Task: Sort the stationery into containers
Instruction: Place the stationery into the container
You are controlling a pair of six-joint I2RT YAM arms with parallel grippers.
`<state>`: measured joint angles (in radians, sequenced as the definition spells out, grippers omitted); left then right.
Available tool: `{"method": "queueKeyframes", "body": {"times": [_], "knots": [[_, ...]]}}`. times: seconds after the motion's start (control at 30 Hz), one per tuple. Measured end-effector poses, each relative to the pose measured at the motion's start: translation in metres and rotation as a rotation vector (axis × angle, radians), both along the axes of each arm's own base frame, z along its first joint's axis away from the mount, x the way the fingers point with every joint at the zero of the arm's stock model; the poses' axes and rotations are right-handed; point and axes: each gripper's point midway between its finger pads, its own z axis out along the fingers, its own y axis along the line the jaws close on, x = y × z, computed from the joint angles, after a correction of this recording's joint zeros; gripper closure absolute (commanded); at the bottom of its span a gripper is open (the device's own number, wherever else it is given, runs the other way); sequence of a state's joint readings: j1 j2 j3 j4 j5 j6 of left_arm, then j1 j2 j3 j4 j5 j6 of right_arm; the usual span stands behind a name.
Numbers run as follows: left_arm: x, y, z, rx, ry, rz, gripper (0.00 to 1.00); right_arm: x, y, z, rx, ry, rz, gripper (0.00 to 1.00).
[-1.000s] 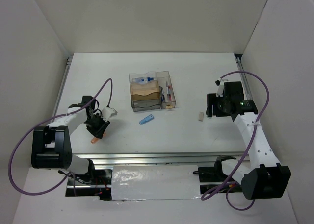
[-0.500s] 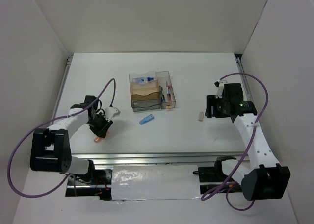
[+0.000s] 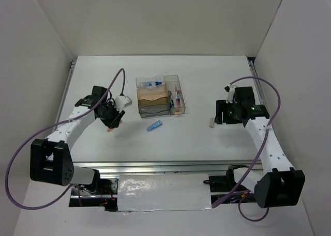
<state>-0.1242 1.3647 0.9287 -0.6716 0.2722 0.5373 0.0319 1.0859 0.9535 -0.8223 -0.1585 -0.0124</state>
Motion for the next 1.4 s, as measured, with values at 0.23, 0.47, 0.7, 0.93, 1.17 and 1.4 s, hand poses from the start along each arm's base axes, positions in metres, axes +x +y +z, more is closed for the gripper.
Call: {"method": "queueKeyframes", "body": {"times": [0.23,0.47,0.7,0.93,1.17,1.4], "knots": [[0.078,-0.043,0.083,-0.077,-0.283,-0.040,1.00,0.000,0.002,-0.004,0.011,0.020,0.003,0.31],[0.134,-0.091,0.107,-0.129,-0.409,-0.108,1.00,0.002,0.001,-0.010,0.014,0.046,-0.001,0.31],[0.179,-0.129,0.090,-0.146,-0.440,-0.150,0.95,0.003,-0.001,-0.016,0.013,0.073,-0.010,0.32],[0.207,-0.150,0.072,-0.148,-0.433,-0.167,0.88,0.005,-0.002,-0.024,0.012,0.109,-0.014,0.32],[0.221,-0.156,0.053,-0.146,-0.402,-0.152,0.66,0.009,-0.002,-0.028,0.012,0.130,-0.015,0.32],[0.222,-0.155,0.042,-0.129,-0.371,-0.137,0.48,0.012,-0.002,-0.027,0.012,0.131,-0.015,0.32]]}}
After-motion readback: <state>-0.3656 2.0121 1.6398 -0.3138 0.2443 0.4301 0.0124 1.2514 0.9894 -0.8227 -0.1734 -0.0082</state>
